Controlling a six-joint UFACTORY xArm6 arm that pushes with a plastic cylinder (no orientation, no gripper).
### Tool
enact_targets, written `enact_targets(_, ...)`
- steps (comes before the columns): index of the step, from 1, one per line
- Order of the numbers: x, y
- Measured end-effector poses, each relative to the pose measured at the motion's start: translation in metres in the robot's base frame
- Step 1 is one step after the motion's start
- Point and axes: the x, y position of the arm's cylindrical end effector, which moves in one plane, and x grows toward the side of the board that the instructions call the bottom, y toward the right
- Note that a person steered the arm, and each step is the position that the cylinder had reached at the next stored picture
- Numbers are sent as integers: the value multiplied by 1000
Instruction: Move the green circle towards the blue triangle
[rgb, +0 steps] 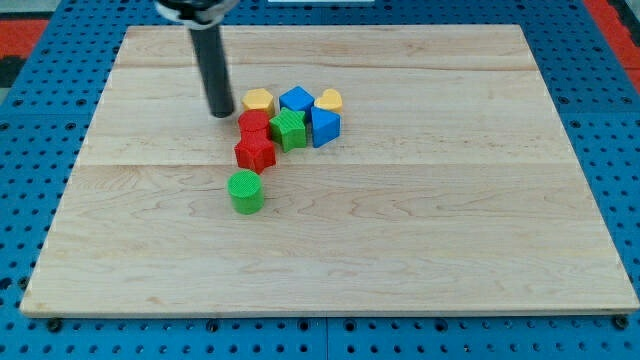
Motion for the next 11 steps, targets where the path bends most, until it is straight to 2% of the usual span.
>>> enact_targets(1,59,-40)
enact_targets(2,97,-73)
enact_targets(3,101,-82)
enact_targets(4,100,-38)
enact_targets(6,148,-28)
enact_targets(9,118,126)
enact_targets(10,161,145)
enact_targets(11,129,192)
